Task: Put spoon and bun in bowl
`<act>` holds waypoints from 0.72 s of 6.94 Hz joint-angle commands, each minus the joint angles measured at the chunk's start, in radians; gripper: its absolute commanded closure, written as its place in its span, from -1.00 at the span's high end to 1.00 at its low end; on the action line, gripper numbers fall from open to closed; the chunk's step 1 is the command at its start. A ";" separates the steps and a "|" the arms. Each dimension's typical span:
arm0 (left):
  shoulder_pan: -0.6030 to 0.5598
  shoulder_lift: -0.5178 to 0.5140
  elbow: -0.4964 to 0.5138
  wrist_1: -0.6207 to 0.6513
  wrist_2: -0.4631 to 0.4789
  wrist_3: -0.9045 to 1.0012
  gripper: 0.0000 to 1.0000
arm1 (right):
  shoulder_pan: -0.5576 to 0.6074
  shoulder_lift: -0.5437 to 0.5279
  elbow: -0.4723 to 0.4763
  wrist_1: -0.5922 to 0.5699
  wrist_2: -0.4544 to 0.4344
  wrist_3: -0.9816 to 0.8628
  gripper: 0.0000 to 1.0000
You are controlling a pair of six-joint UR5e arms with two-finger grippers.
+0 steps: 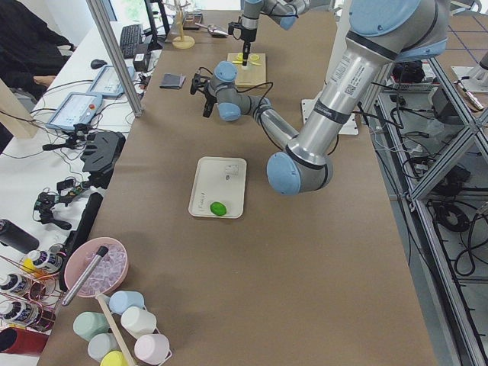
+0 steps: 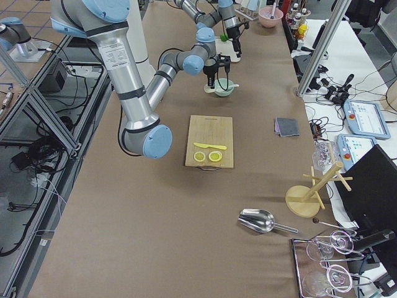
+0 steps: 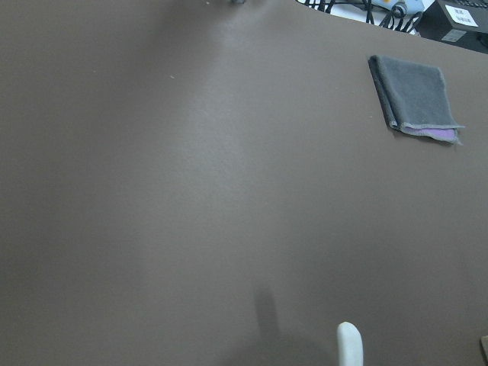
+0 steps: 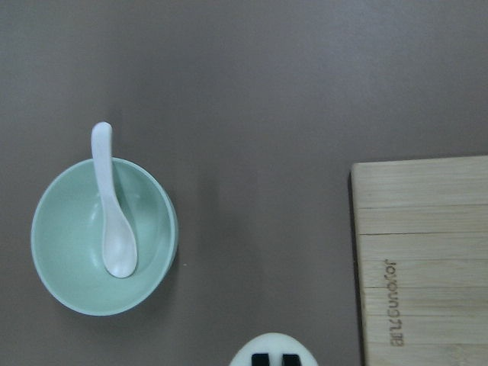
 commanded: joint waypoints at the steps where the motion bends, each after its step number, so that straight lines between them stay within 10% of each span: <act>1: -0.218 0.280 -0.150 -0.002 -0.109 0.419 0.97 | -0.026 0.202 -0.169 0.006 -0.047 0.010 -1.00; 5: -0.484 0.374 -0.104 0.005 -0.292 0.592 0.97 | -0.092 0.292 -0.421 0.197 -0.155 0.047 -1.00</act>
